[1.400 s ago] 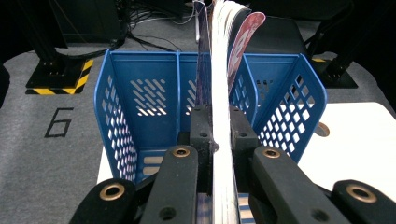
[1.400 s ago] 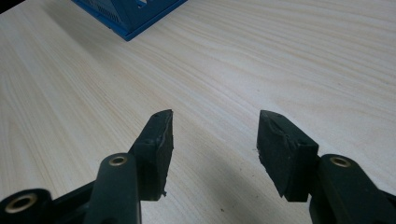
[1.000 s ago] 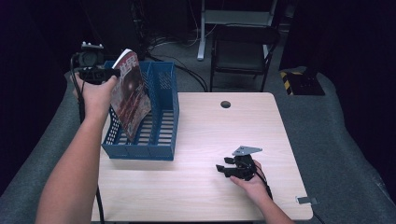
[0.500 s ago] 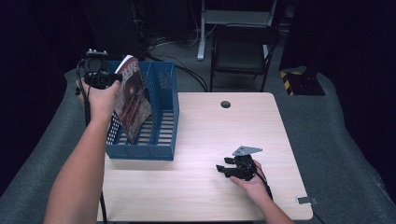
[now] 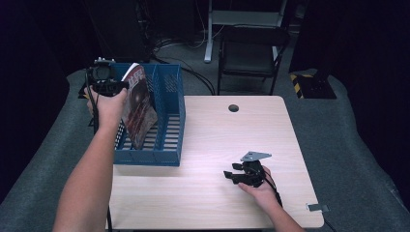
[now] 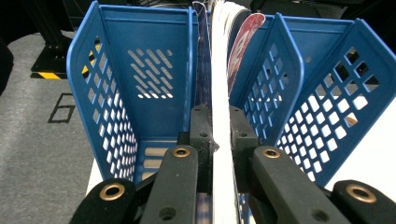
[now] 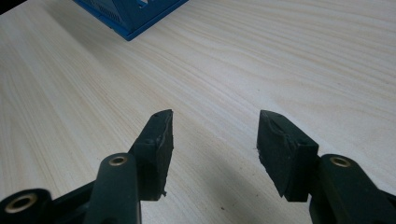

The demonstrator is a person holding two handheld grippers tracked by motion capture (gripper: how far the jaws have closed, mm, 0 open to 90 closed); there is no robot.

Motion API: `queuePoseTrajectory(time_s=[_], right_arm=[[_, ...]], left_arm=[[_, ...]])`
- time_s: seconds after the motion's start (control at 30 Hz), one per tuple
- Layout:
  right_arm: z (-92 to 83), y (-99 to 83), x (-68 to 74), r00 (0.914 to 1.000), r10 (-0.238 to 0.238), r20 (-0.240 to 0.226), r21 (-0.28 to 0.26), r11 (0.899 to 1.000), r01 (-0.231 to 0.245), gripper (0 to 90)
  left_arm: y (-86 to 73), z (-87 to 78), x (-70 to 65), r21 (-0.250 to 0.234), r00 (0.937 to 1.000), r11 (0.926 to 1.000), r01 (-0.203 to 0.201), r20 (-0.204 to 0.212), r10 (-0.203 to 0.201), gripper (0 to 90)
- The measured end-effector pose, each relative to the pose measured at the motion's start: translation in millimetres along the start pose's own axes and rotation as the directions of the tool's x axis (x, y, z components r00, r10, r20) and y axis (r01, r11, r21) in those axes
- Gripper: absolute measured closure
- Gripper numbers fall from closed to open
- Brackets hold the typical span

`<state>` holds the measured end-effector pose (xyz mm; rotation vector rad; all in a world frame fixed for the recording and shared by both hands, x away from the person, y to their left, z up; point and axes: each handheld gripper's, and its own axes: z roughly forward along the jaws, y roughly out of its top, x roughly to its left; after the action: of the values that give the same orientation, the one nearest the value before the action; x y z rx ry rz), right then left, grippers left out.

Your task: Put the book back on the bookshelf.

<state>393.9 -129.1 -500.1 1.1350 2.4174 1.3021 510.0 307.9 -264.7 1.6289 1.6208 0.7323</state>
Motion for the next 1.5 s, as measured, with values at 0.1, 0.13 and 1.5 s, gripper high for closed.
queuePoseTrajectory(time_s=[0.1,0.13,1.5], right_arm=[[0.3,0.0,0.0,1.0000,-0.001,-0.002,-0.001,1.000,0.001,45.7],[0.2,0.0,0.0,1.0000,-0.001,-0.002,-0.001,1.000,0.001,45.8],[1.7,-0.3,0.9,0.9999,-0.011,0.001,0.009,1.000,0.011,45.8]], left_arm=[[-3.2,3.2,1.8,0.008,1.0000,1.0000,0.004,-0.004,-0.004,83.7],[-4.0,3.6,1.9,0.011,0.9999,0.9999,0.008,-0.006,-0.008,83.7],[-20.0,14.9,4.8,0.107,0.9986,0.9938,-0.032,0.045,0.027,81.3]])
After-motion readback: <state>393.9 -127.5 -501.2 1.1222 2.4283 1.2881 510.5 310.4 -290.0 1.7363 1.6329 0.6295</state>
